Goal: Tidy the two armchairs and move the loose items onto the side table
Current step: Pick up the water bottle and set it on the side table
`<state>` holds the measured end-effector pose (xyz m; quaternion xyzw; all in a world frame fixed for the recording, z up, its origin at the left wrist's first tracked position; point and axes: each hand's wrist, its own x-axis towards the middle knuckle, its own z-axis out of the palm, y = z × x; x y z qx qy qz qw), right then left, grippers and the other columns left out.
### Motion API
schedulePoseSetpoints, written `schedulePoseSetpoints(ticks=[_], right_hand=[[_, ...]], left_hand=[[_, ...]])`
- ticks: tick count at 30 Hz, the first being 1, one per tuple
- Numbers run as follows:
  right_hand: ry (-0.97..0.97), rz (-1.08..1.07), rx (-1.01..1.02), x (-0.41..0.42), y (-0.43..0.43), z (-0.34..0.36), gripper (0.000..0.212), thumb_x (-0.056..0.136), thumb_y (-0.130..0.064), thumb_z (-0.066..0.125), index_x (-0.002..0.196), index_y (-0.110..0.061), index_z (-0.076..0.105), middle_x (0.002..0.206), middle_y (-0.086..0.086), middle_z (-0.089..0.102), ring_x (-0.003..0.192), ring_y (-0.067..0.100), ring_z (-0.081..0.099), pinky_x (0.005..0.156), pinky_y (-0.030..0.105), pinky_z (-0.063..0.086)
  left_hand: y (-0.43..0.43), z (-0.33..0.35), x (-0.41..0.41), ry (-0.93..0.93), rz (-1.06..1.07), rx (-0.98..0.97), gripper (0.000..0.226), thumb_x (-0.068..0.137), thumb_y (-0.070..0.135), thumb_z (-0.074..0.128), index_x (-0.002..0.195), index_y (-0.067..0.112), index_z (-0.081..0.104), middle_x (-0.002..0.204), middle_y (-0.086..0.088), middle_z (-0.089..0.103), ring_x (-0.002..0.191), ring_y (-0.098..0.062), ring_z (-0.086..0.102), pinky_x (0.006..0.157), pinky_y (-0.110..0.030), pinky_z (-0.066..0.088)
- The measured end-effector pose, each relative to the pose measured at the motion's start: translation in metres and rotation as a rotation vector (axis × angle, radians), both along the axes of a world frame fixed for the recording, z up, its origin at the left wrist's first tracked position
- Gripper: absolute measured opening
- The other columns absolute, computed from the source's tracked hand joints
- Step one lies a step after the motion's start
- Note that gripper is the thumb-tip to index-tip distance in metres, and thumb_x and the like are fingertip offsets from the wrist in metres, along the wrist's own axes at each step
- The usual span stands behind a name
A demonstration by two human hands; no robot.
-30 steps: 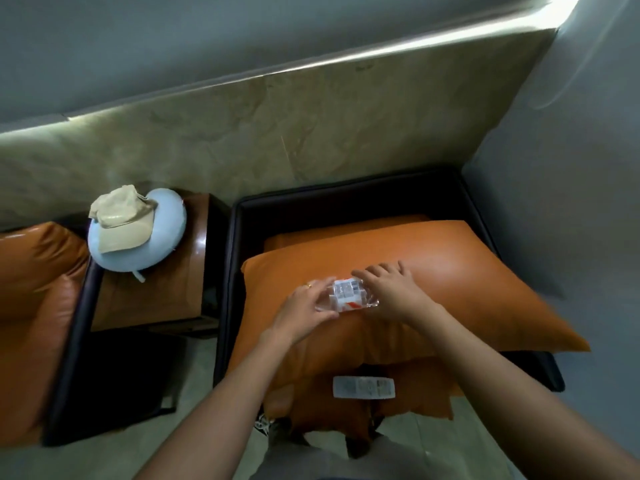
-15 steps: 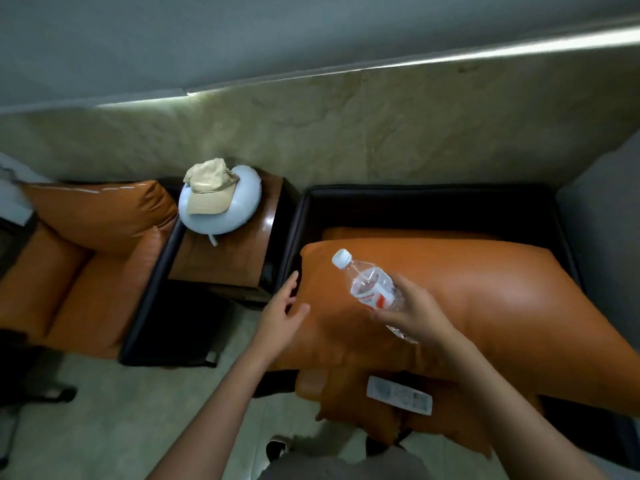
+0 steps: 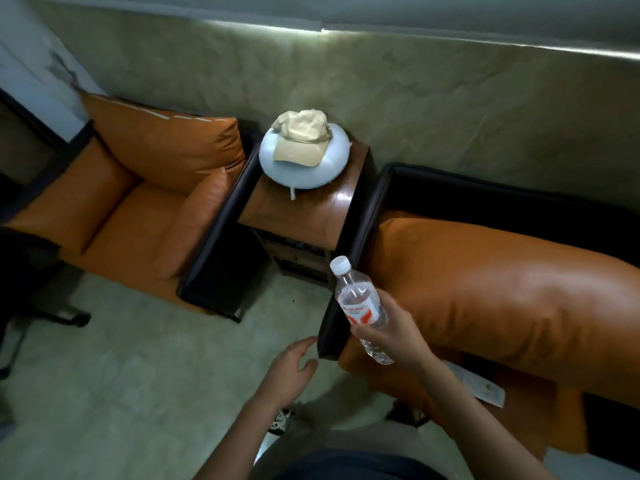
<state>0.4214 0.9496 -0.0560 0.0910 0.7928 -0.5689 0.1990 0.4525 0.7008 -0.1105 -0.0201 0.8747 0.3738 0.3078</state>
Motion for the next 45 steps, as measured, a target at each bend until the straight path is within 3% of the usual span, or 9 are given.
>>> schedulePoseSetpoints(ticks=[3,7,13,16,19,27,35,38,45], right_hand=[[-0.005,0.011,-0.025,0.003,-0.078,-0.004,0.063,0.081,-0.031,0.080,0.125,-0.058,0.044,0.115,-0.019,0.068,0.103,0.001,0.068,0.088,0.029,0.058],[-0.069,0.043,-0.015,-0.001,-0.157,-0.010,0.089,0.085,-0.034,0.077,0.152,-0.050,0.020,0.120,-0.024,0.061,0.103,-0.005,0.067,0.081,0.016,0.054],[-0.080,0.089,0.091,-0.030,-0.227,-0.007,0.099,0.089,-0.037,0.072,0.157,-0.046,0.000,0.122,-0.024,0.055,0.090,-0.008,0.065,0.063,0.009,0.049],[-0.042,0.053,0.100,-0.045,-0.245,-0.008,0.099,0.089,-0.037,0.073,0.157,-0.045,0.002,0.127,-0.022,0.056,0.096,-0.012,0.059,0.076,0.010,0.047],[-0.031,0.011,0.080,-0.063,-0.255,-0.011,0.100,0.087,-0.035,0.075,0.158,-0.044,0.005,0.128,-0.018,0.057,0.101,-0.009,0.058,0.093,0.025,0.047],[0.028,-0.131,0.009,-0.136,-0.257,-0.022,0.099,0.086,-0.026,0.077,0.156,-0.045,0.010,0.132,-0.016,0.057,0.114,0.006,0.060,0.097,0.036,0.047],[0.044,-0.105,-0.126,-0.251,-0.241,-0.030,0.068,0.084,-0.017,0.078,0.136,-0.045,0.043,0.118,-0.014,0.068,0.105,0.008,0.069,0.084,0.027,0.055],[0.044,-0.108,-0.142,-0.291,-0.235,-0.034,0.067,0.083,-0.015,0.080,0.138,-0.033,0.046,0.120,-0.006,0.069,0.108,0.014,0.069,0.089,0.033,0.056],[0.072,-0.103,-0.081,-0.369,-0.239,-0.051,0.071,0.082,-0.020,0.083,0.138,-0.037,0.044,0.125,-0.013,0.065,0.110,-0.003,0.064,0.086,0.011,0.050]], left_hand=[[-0.072,-0.015,0.007,-0.047,-0.007,-0.001,0.051,0.098,0.028,0.058,0.148,0.030,0.045,0.150,0.005,0.048,0.134,-0.012,0.048,0.111,-0.025,0.038],[-0.160,-0.018,0.009,-0.043,0.138,-0.011,0.049,0.099,0.023,0.057,0.147,0.026,0.047,0.148,0.001,0.051,0.131,-0.016,0.052,0.105,-0.024,0.040],[-0.229,-0.021,0.013,-0.024,0.290,0.043,0.047,0.100,0.024,0.056,0.146,0.027,0.048,0.145,0.001,0.054,0.125,-0.015,0.056,0.103,-0.029,0.045],[-0.241,-0.019,0.009,-0.016,0.306,0.067,0.047,0.100,0.026,0.055,0.146,0.028,0.047,0.146,0.003,0.053,0.126,-0.014,0.055,0.103,-0.027,0.044],[-0.249,-0.016,-0.002,-0.006,0.294,0.092,0.048,0.100,0.028,0.055,0.147,0.030,0.046,0.146,0.005,0.052,0.127,-0.011,0.054,0.105,-0.027,0.044],[-0.254,-0.016,-0.074,0.018,0.291,0.130,0.048,0.100,0.029,0.056,0.146,0.033,0.046,0.145,0.007,0.053,0.127,-0.009,0.053,0.105,-0.028,0.045],[-0.219,-0.002,-0.231,0.035,0.173,0.141,0.054,0.095,0.032,0.062,0.147,0.031,0.046,0.144,0.010,0.053,0.127,-0.006,0.053,0.107,-0.030,0.045],[-0.200,0.008,-0.293,0.044,0.155,0.214,0.062,0.090,0.034,0.066,0.147,0.036,0.044,0.145,0.012,0.052,0.131,-0.002,0.050,0.110,-0.034,0.045],[-0.164,0.011,-0.395,-0.054,0.167,0.504,0.068,0.088,0.042,0.070,0.148,0.045,0.039,0.144,0.015,0.054,0.134,-0.003,0.049,0.113,-0.040,0.041]])
